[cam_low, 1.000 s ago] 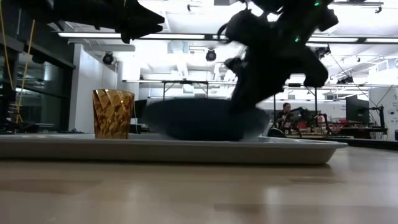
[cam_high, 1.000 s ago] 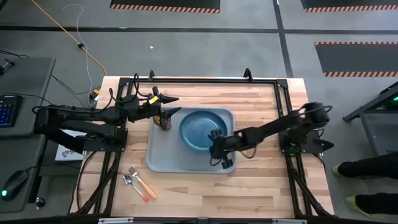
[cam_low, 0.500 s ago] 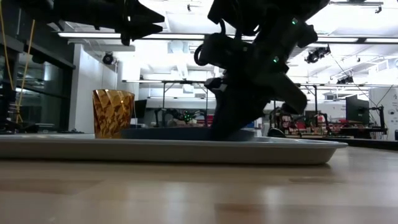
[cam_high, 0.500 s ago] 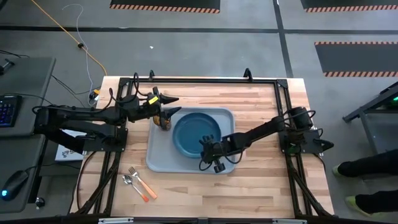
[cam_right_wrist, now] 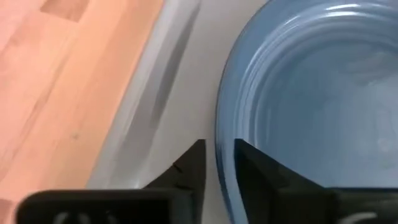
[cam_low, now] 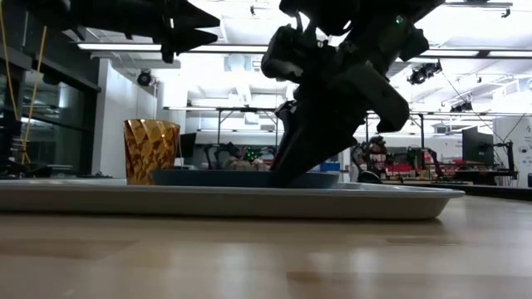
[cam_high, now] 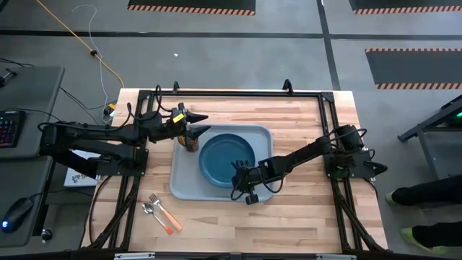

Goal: Pick and place plate/cup/fork/spoon on tray
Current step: Put the blue plate on the blue tray to the bottom right of the brown glass, then put the orange fork on the blue tray to the right of the blue plate

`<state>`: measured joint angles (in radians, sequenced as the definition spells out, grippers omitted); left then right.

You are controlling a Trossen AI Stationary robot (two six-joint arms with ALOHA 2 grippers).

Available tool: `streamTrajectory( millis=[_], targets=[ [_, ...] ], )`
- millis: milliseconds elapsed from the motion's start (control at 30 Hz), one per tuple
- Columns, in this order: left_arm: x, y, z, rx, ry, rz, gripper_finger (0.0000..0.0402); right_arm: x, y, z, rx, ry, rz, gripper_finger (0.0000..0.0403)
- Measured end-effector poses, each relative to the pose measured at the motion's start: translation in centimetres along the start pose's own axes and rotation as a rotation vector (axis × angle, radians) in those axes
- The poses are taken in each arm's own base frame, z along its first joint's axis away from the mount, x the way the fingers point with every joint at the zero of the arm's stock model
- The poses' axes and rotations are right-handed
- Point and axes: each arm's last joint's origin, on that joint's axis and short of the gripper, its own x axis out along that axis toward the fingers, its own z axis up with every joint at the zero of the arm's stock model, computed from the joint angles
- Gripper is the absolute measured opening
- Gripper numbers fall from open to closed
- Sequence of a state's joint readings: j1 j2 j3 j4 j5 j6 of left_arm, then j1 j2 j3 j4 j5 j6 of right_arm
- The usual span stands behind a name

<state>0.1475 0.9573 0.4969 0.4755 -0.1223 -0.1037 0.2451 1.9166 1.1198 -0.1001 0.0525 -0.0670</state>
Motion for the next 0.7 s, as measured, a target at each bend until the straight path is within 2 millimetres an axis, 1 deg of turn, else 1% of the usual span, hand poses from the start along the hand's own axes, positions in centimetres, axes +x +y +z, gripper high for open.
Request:
streamTrajectory(
  millis=[100, 200, 333, 467, 533, 567, 633, 700],
  targets=[
    [-0.1, -0.1, 0.1, 0.000, -0.004, -0.007, 0.0193, -0.4, -0.1, 0.0, 0.018, 0.008, -0.019, 0.0120],
    [-0.1, -0.1, 0.1, 0.004, -0.005, -0.007, 0.0193, -1.5, -0.2, 0.5, -0.007, -0.008, -0.024, 0.0161],
    [-0.5, -0.1, 0.5, 0.058, -0.017, -0.022, 0.0193, -4.5, -0.5, 1.0, -0.017, 0.012, -0.023, 0.0204],
    [-1.2, -0.4, 0.6, 0.105, 0.011, -0.147, 0.0193, -8.3, -1.0, 0.8, 0.051, 0.039, -0.061, 0.0224],
    [-1.6, -0.6, 0.8, 0.109, 0.065, -0.206, 0.0193, -9.9, -1.1, 0.0, 0.092, 0.022, -0.096, 0.0226],
    [-1.8, -0.8, 0.9, 0.109, 0.113, -0.222, 0.0193, -10.5, -1.0, -0.7, 0.112, 0.010, -0.106, 0.0227],
    [-2.1, -1.3, 1.2, 0.115, 0.246, -0.245, 0.0193, -11.6, -0.9, -2.4, 0.171, -0.022, -0.124, 0.0227],
    [-2.4, -2.4, 1.3, 0.126, 0.389, -0.291, 0.0193, -12.5, -0.7, -4.4, 0.237, -0.057, -0.154, 0.0227]
  ],
)
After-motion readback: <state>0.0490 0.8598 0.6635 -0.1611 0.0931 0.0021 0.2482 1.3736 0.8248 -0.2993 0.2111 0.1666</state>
